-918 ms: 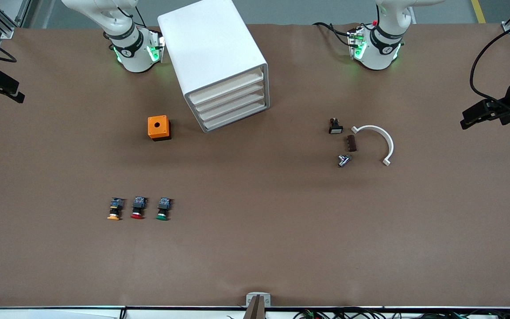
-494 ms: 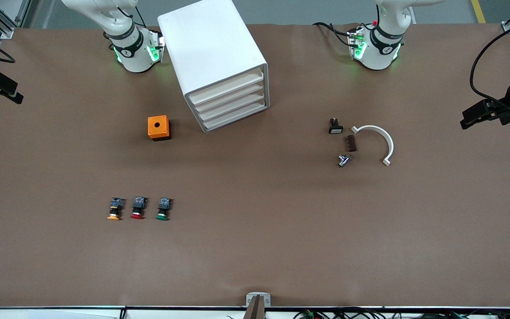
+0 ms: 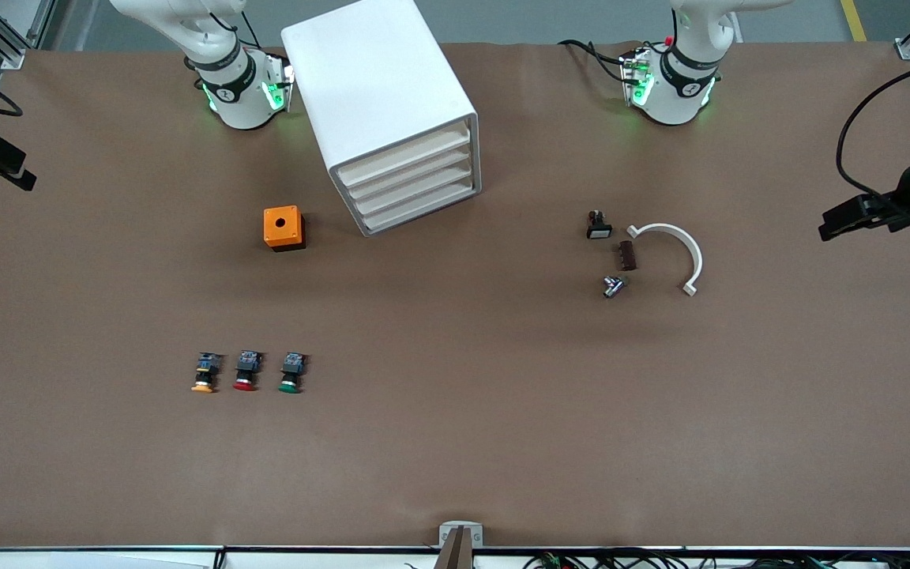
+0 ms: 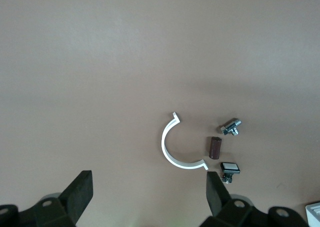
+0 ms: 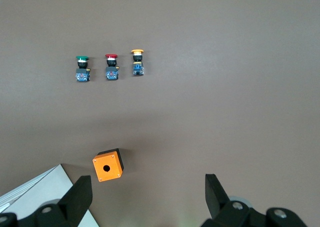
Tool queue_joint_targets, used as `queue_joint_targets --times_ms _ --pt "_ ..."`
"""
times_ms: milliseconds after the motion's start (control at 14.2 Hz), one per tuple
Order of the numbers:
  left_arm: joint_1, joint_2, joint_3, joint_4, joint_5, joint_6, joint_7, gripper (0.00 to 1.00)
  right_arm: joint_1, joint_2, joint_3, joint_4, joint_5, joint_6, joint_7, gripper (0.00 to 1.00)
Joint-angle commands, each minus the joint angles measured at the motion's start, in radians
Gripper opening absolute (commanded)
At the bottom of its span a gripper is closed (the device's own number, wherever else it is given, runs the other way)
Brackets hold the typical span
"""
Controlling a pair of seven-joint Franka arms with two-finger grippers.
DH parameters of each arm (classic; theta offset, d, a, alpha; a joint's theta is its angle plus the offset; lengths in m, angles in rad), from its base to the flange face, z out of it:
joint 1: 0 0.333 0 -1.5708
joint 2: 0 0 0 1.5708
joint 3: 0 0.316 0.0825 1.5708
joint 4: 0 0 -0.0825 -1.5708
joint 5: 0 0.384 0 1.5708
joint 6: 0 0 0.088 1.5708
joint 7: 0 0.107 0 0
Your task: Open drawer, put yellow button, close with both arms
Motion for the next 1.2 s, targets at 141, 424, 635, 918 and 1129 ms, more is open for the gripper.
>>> queue_joint_targets --times_ms 141,424,635,918,1129 --pt "-0.065 0.087 -0.021 0.023 0.001 -0.036 -0.021 1.0 -0.004 -0.022 0.003 -0.018 0.003 0.007 0.013 1.0" --pt "-0.146 0.187 -0.021 0.15 -0.129 -0.195 -0.229 1.0 -0.004 -0.022 0.002 -0.018 0.001 0.006 0.012 1.0" --pt "-0.217 0.227 -0.02 0.19 -0.257 -0.231 -0.492 1.0 -0.002 -0.022 0.003 -0.018 0.003 0.003 0.01 1.0" --pt "-0.312 0.318 -0.023 0.232 -0.41 -0.231 -0.948 1.0 -0.002 -0.022 0.003 -0.018 0.003 0.003 0.01 1.0" --pt "-0.369 0.398 -0.026 0.236 -0.505 -0.231 -1.302 1.0 -0.002 -0.022 0.002 -0.018 0.003 0.003 0.01 1.0"
